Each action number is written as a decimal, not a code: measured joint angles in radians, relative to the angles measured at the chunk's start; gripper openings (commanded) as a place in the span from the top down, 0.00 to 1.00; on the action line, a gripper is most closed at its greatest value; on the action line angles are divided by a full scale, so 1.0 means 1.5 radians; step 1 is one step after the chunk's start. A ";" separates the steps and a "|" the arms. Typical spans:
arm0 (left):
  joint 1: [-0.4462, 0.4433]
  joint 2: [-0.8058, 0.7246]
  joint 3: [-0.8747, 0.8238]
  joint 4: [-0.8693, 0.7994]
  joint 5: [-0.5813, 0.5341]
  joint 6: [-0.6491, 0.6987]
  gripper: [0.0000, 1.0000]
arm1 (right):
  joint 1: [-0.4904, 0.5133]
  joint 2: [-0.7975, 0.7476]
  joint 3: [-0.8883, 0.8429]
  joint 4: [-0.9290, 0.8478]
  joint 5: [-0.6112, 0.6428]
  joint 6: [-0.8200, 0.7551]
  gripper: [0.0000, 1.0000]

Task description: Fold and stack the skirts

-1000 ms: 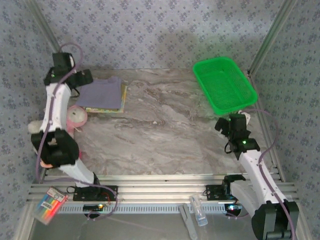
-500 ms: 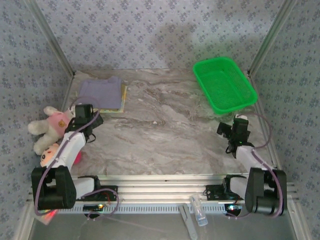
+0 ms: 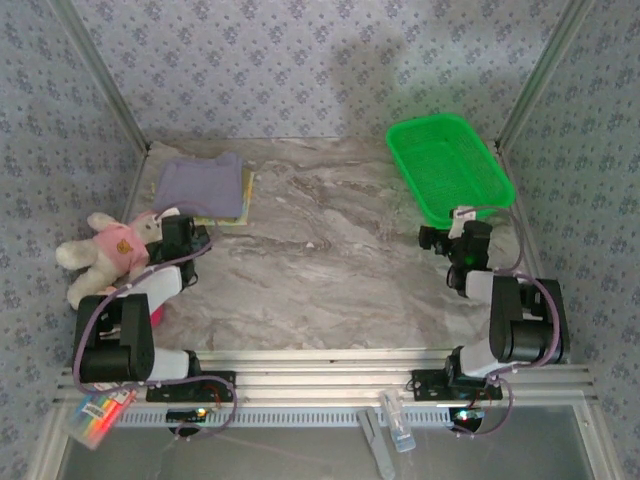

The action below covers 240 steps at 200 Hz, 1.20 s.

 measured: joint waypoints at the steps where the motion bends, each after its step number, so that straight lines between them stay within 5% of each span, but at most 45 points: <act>1: 0.000 0.001 0.000 0.002 0.000 0.001 0.00 | 0.000 0.001 -0.001 0.002 0.000 -0.001 0.00; 106: -0.008 0.098 -0.119 0.364 0.063 0.094 0.00 | 0.022 0.029 -0.040 0.095 0.047 -0.021 0.00; 240: -0.013 0.113 -0.118 0.383 0.052 0.106 0.00 | 0.025 0.030 -0.039 0.095 0.059 -0.021 0.00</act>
